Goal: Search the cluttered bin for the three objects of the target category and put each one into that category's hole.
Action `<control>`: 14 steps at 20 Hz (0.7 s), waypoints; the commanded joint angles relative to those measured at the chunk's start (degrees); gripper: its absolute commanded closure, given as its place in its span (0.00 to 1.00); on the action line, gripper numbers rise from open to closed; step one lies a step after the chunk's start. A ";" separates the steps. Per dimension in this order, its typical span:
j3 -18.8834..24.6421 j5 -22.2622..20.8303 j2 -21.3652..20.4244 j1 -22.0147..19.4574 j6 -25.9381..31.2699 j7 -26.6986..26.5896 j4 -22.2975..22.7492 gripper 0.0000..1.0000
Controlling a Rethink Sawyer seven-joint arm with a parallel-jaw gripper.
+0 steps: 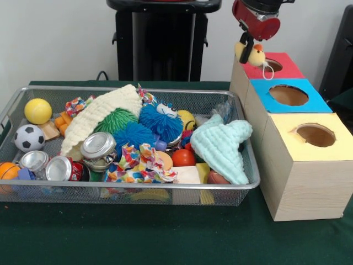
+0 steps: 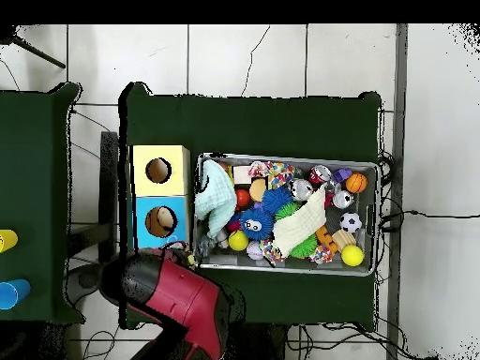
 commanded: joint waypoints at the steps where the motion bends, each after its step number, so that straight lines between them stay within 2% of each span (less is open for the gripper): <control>1: 2.89 1.24 2.66 1.11 6.55 19.59 -5.40 1.00; 4: 5.17 3.84 2.50 1.08 4.55 20.58 -4.03 1.00; 14: 7.24 7.10 4.24 1.66 0.84 20.53 -2.11 1.00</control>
